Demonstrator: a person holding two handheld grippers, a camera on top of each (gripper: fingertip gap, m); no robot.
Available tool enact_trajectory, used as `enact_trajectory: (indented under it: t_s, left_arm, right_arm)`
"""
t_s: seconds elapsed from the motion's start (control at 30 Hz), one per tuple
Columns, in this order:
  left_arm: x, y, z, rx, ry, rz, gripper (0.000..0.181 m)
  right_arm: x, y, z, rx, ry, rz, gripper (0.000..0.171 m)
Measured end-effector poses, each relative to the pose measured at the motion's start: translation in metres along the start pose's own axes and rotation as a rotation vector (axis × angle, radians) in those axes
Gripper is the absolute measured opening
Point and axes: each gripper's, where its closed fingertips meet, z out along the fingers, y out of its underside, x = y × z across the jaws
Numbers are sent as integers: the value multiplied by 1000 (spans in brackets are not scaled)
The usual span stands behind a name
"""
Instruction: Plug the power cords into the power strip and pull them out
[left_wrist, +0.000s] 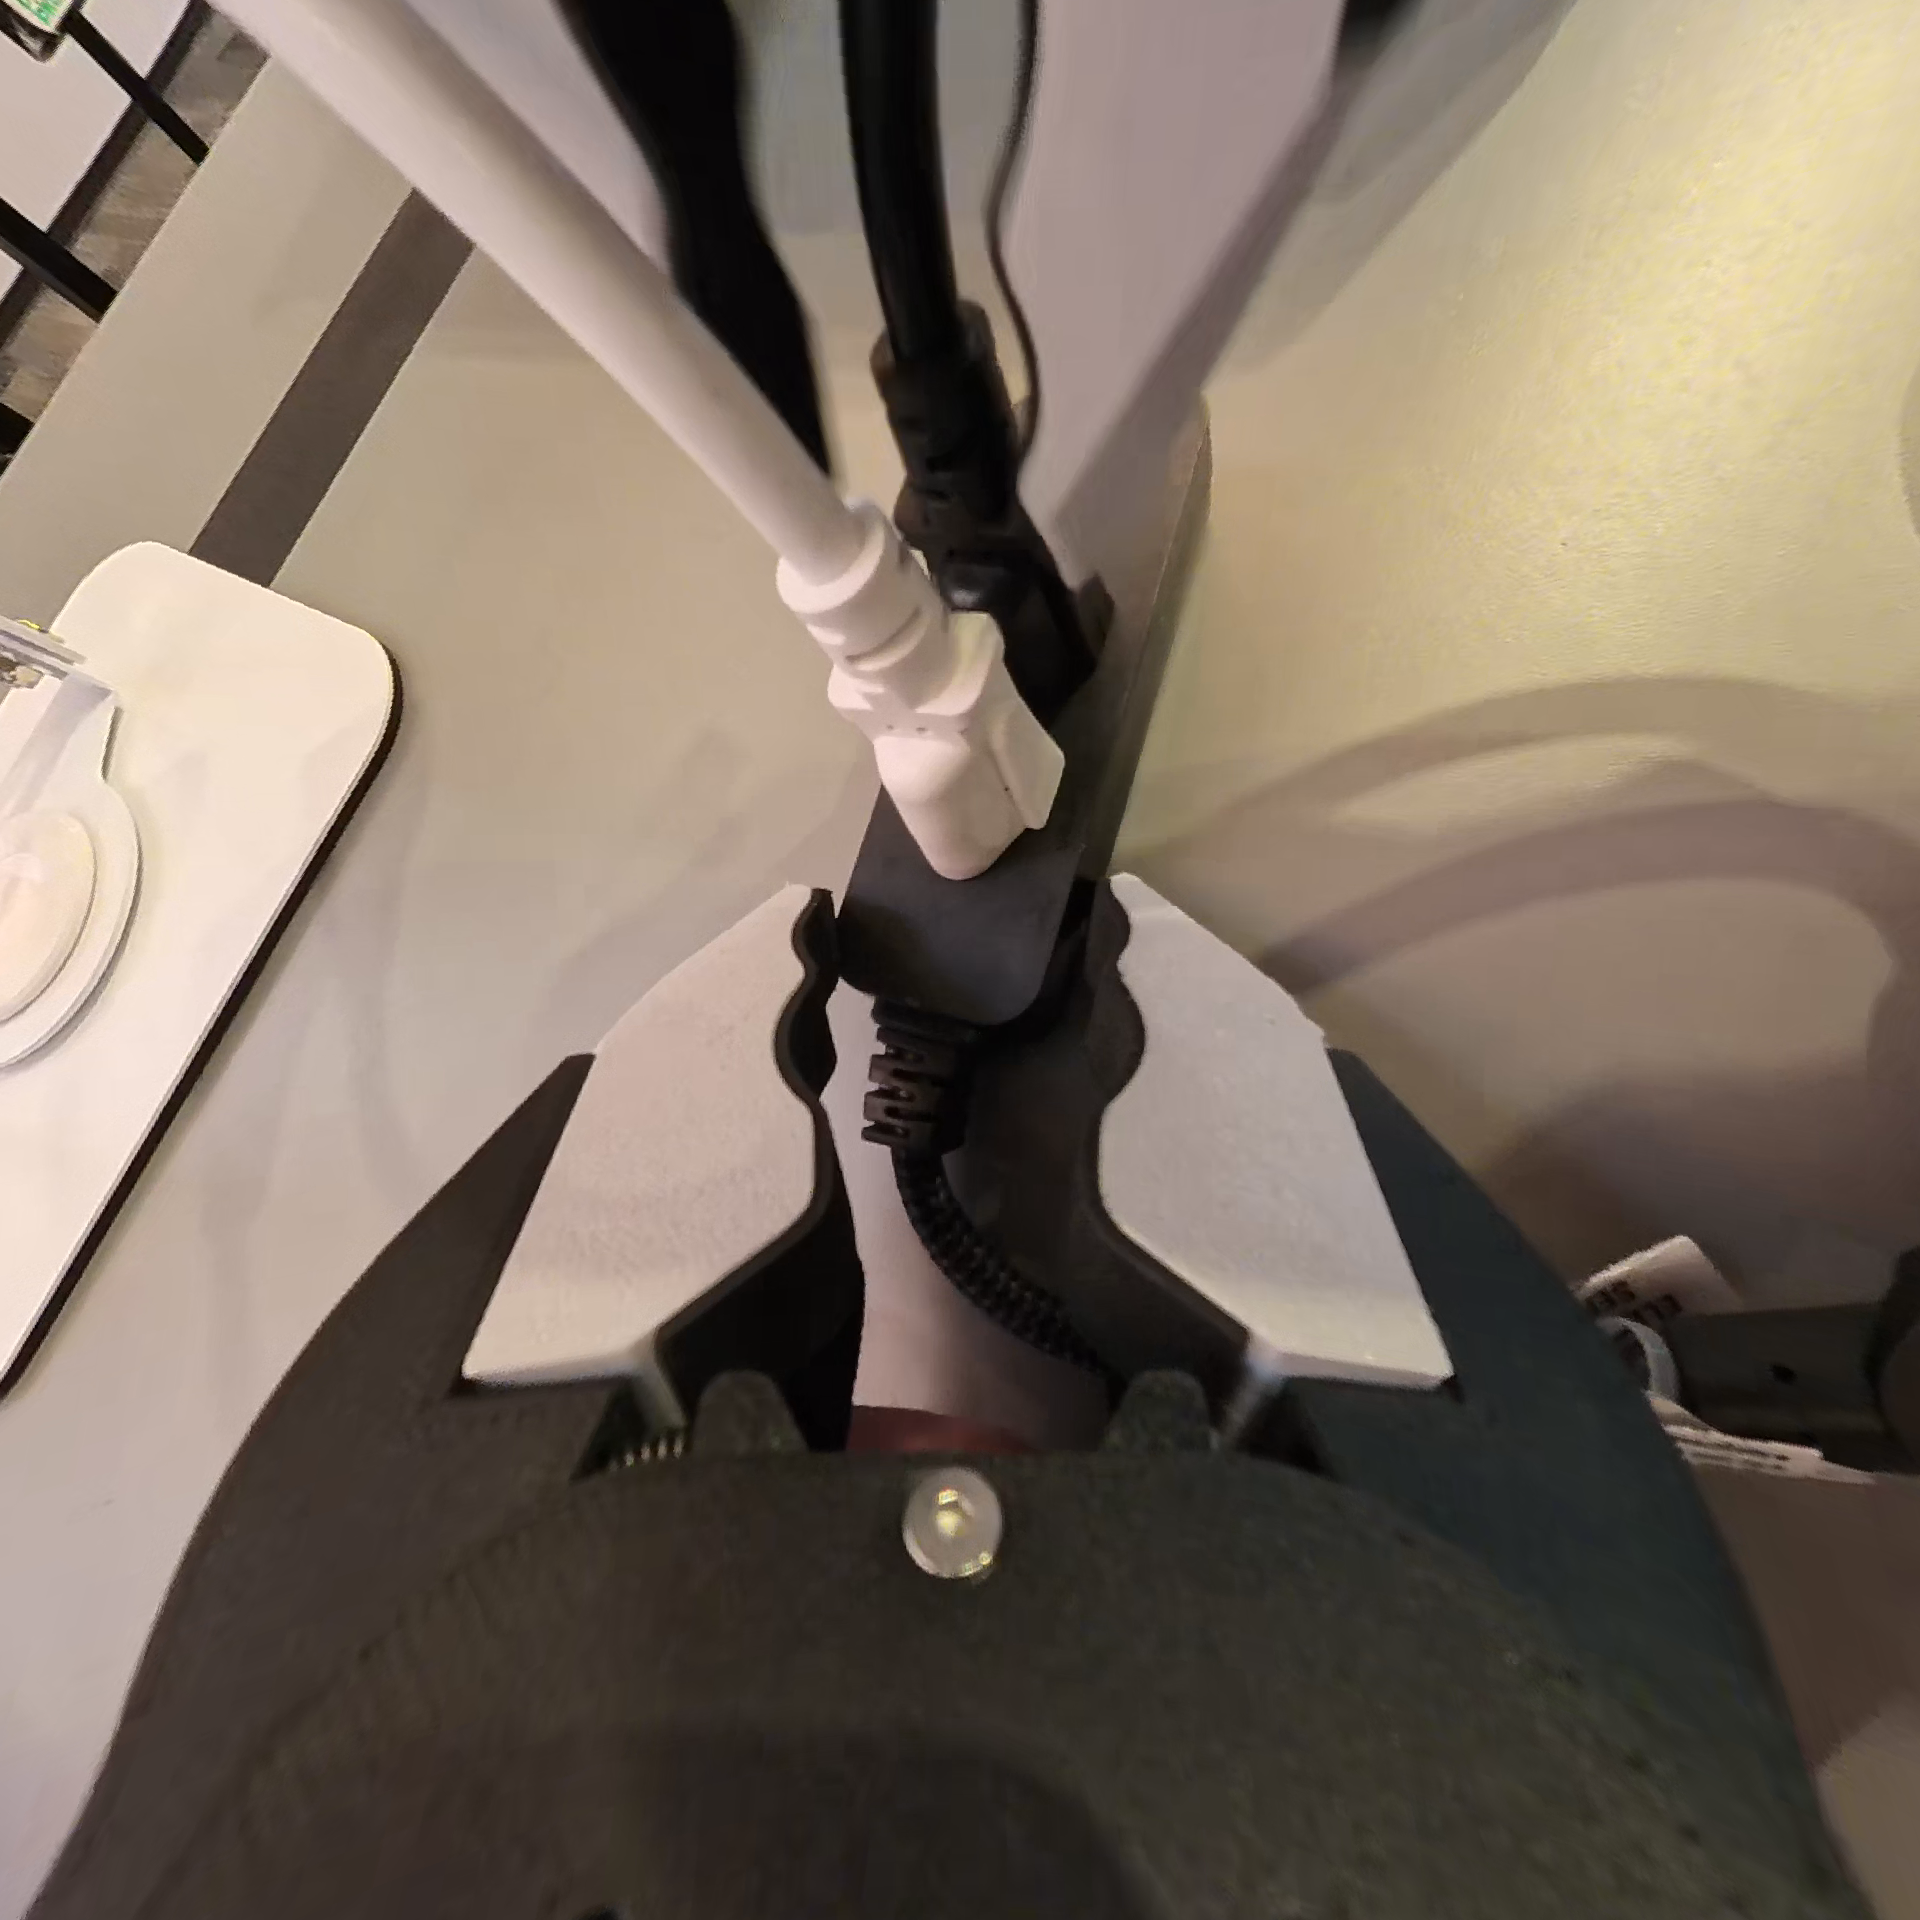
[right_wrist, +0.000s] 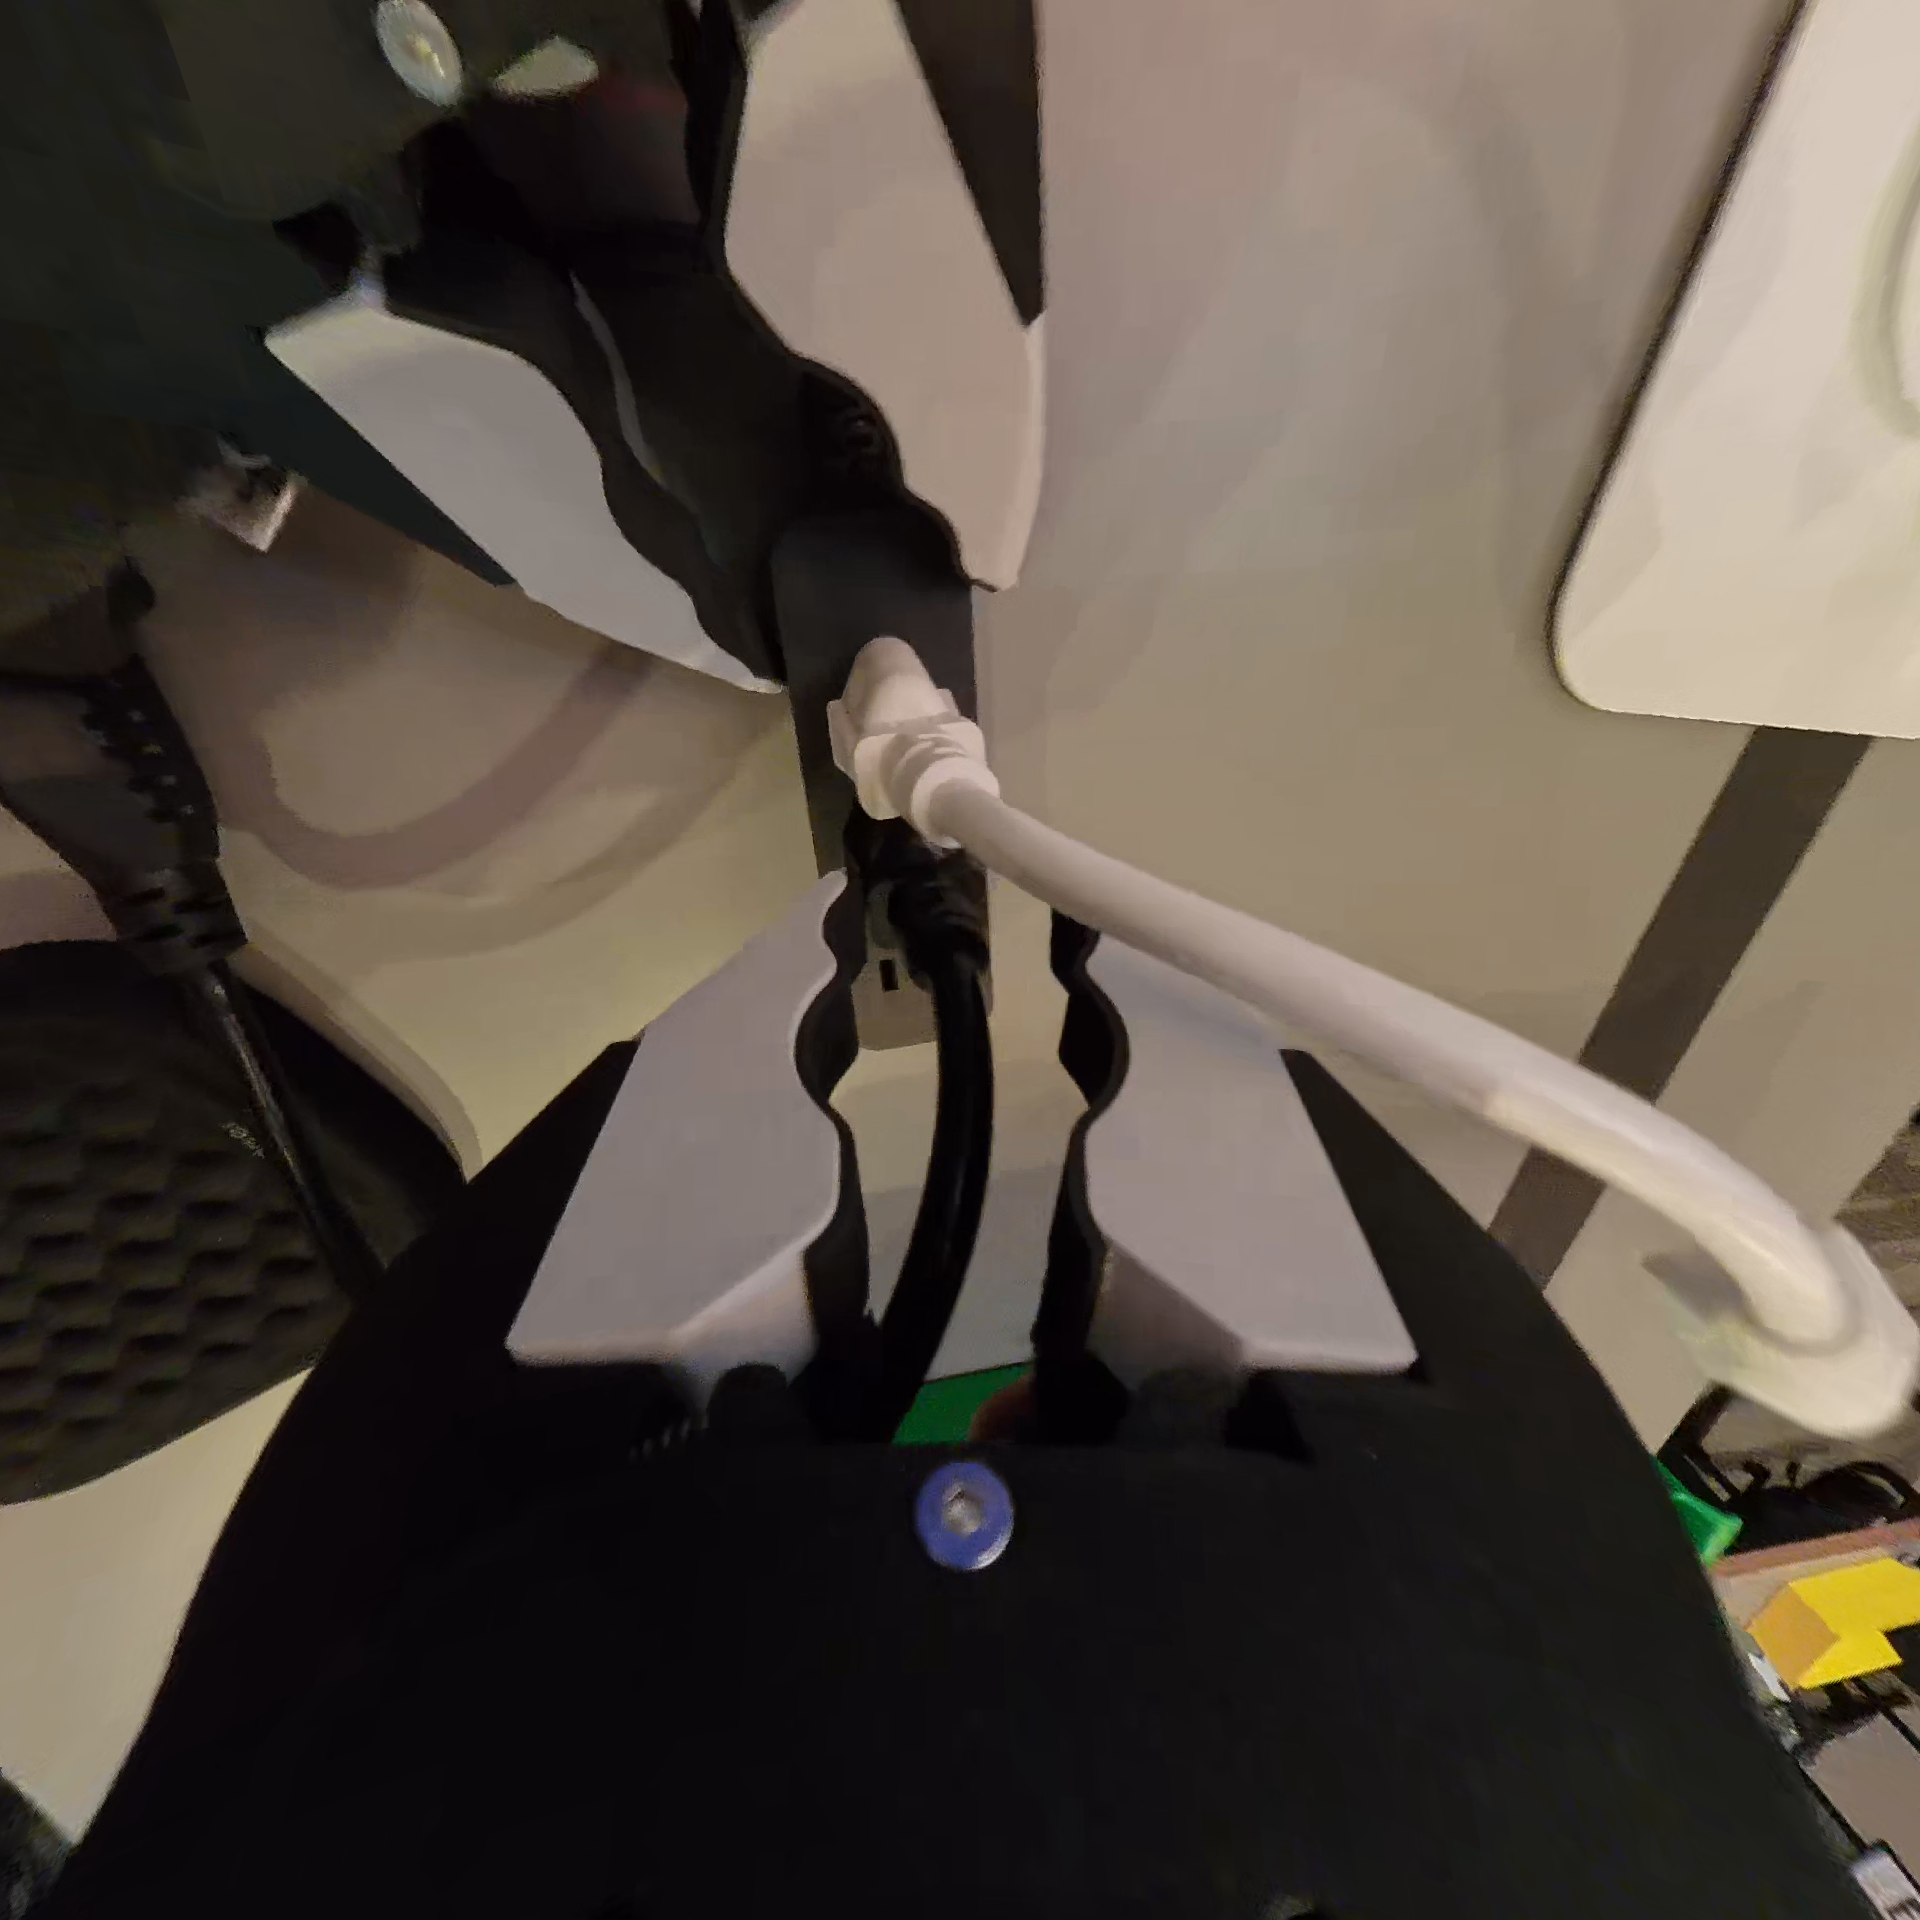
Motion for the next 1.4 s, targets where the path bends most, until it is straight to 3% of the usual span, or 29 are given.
enact_trajectory:
  t_s: [0.13, 0.4, 0.83, 1.07, 1.4]
  left_arm:
    - [0, 0, 0, 3, 5, 8, 46]
    - [-1, 1, -1, -17, -3, 37, 46]
    - [-8, 3, -13, -89, -8, 54, 48]
    - [-11, 7, -12, -132, -38, 113, 41]
    - [-32, 18, -10, -169, -82, 75, 65]
  right_arm:
    - [9, -11, -44, 142, 67, 86, 33]
    - [-2, 24, -91, 232, 198, 227, 31]
    - [-31, 47, -88, 430, 198, 438, 31]
    - [-35, 46, -71, 449, 181, 501, 14]
    - [-38, 39, -58, 468, 245, 543, 10]
